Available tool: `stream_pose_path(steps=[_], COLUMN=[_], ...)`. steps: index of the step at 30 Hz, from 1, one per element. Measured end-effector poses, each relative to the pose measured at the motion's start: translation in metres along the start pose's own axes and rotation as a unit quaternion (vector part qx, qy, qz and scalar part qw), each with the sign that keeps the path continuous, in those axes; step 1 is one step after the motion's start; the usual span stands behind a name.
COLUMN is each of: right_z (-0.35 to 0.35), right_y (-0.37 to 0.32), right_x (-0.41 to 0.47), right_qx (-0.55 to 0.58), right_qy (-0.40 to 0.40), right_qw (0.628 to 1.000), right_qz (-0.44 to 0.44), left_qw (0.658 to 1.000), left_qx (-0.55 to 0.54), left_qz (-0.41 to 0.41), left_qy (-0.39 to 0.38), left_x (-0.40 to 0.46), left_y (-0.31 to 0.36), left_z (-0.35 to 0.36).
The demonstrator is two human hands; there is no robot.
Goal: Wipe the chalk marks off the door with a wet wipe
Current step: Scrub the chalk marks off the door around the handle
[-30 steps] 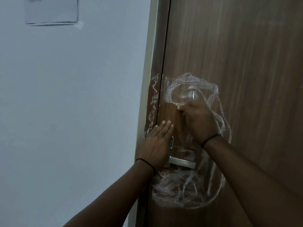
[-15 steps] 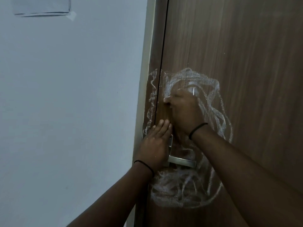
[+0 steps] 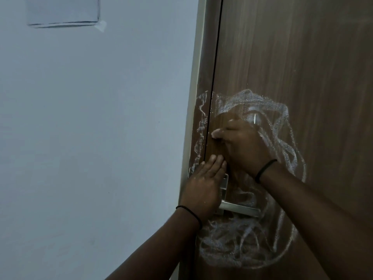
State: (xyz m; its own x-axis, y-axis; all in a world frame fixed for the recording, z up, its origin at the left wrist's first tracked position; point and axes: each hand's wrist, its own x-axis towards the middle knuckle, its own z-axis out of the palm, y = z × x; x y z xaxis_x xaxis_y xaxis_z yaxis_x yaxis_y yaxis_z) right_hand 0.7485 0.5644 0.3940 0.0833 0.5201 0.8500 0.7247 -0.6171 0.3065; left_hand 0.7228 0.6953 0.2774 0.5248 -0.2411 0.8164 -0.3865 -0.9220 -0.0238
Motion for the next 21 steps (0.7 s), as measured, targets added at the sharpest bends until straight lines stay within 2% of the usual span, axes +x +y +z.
stream_pose_path(steps=[3, 5, 7, 9, 12, 15, 19, 21], right_z=[0.0, 0.005, 0.008, 0.003, -0.013, -0.014, -0.007, -0.015], right_y=[0.006, -0.007, -0.015, -0.011, 0.005, 0.008, -0.008, -0.003], right_x=[0.015, 0.023, 0.015, 0.0, 0.001, 0.029, 0.024, 0.01], right_qx=[0.011, -0.006, -0.028, -0.007, 0.022, -0.016, -0.009, 0.004], right_qy=[0.072, 0.05, 0.001, -0.035, 0.002, 0.048, -0.036, -0.015], right_qw=[0.996, 0.998, 0.999, 0.999, 0.999, 0.995, 0.999, 0.999], right_qz=[0.055, 0.038, -0.015, -0.028, 0.026, 0.091, 0.033, 0.041], left_qw=[1.0, 1.0, 1.0, 1.0, 1.0, 1.0, 1.0, 0.999], left_qx=[-0.005, -0.007, -0.007, -0.001, 0.001, 0.001, 0.015, 0.02], left_qz=[-0.001, -0.007, -0.009, -0.003, 0.0, -0.005, -0.014, -0.011], left_qy=[0.002, 0.002, 0.004, 0.004, -0.002, -0.009, -0.018, -0.026], left_x=[0.0, 0.0, 0.0, 0.0, -0.001, -0.001, 0.0, 0.002], left_y=[0.002, 0.004, 0.003, 0.002, 0.002, 0.004, 0.005, 0.004], left_z=[0.002, 0.004, 0.003, 0.001, 0.0, 0.0, -0.005, -0.007])
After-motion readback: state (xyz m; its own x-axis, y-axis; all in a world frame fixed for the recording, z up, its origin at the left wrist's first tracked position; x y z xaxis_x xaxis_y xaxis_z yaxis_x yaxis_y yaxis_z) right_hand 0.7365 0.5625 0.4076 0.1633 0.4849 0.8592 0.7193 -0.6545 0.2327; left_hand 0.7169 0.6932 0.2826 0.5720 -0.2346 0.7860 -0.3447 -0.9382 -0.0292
